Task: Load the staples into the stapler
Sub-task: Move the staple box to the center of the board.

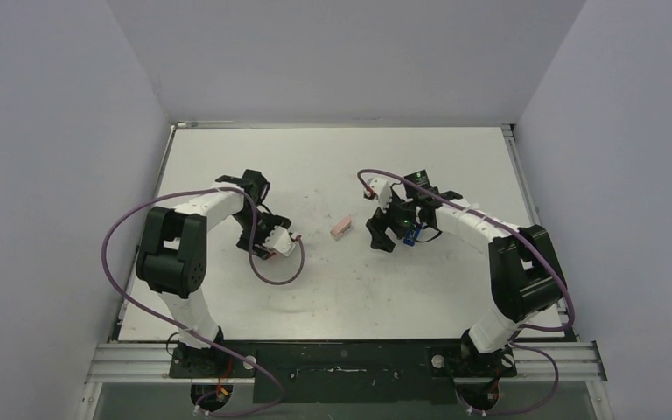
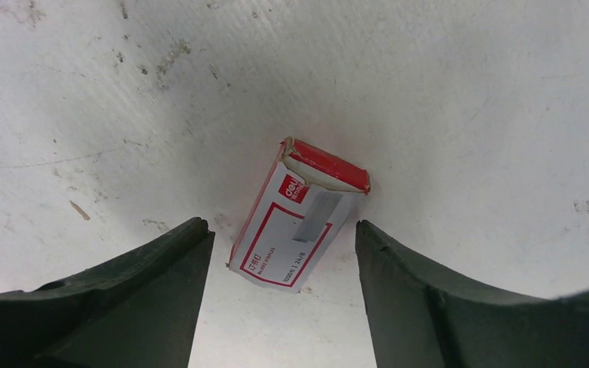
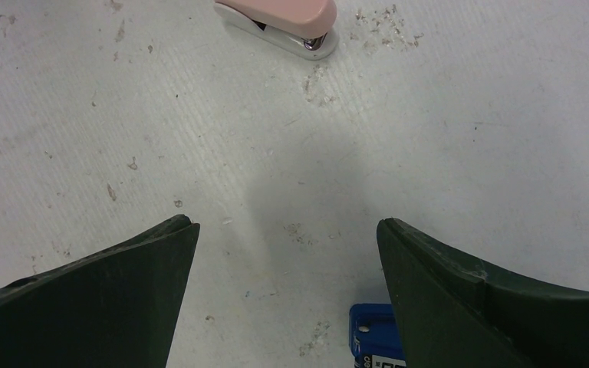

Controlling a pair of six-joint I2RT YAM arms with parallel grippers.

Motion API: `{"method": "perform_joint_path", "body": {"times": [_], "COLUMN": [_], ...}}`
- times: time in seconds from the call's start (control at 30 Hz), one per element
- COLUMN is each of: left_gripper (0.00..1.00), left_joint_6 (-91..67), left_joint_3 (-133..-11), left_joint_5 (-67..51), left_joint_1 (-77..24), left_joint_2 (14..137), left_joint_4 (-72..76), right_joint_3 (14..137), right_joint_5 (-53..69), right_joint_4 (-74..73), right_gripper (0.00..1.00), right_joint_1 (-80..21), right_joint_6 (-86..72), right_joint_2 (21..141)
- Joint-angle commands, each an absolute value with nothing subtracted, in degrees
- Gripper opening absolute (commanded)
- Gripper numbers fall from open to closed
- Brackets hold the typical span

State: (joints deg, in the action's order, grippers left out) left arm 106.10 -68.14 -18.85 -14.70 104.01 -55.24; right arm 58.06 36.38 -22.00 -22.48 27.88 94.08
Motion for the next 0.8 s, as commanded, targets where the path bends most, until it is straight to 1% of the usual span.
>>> {"method": "perform_joint_path", "body": {"times": [0.0,0.07,0.2,0.33,0.43,0.53,0.6,0.7,0.77], "left_gripper": [0.61,0.54,0.50,0.44,0.42,0.43,0.50,0.69,0.77], "left_joint_6": [105.1,98.8,82.0,65.0,51.8,41.8,37.2,32.7,32.4], "left_joint_3": [-67.0,-66.1,-63.7,-60.9,-60.5,-60.1,-59.4,-59.1,-58.8], "left_joint_5": [-16.9,-17.2,-20.5,-19.4,-16.3,-15.6,-15.5,-16.5,-16.9], "left_joint_1": [-15.4,-16.1,-18.0,-23.3,-29.3,-33.1,-34.5,-35.1,-35.0], "left_joint_2": [103.6,102.9,100.3,98.1,98.2,98.8,98.8,98.1,97.1], "left_joint_4": [-55.2,-52.6,-47.4,-39.6,-34.7,-30.6,-27.5,-25.1,-25.0], "right_joint_3": [59.0,59.0,58.0,57.7,56.4,54.3,52.8,50.4,49.0], "right_joint_5": [38.0,38.2,38.9,40.4,41.1,42.3,44.6,48.3,49.7], "right_joint_4": [-21.6,-21.5,-18.9,-16.5,-14.1,-10.5,-7.1,-2.2,-0.6], "right_gripper": [0.90,0.90,0.90,0.90,0.90,0.90,0.90,0.93,0.95], "right_joint_1": [-22.1,-22.1,-21.8,-21.5,-20.6,-18.0,-14.8,-11.5,-11.8], "right_joint_6": [28.2,27.5,25.0,20.9,16.2,10.1,5.0,-0.7,-2.5], "right_joint_2": [94.4,94.2,92.6,91.9,91.4,90.8,90.8,91.0,90.9]}}
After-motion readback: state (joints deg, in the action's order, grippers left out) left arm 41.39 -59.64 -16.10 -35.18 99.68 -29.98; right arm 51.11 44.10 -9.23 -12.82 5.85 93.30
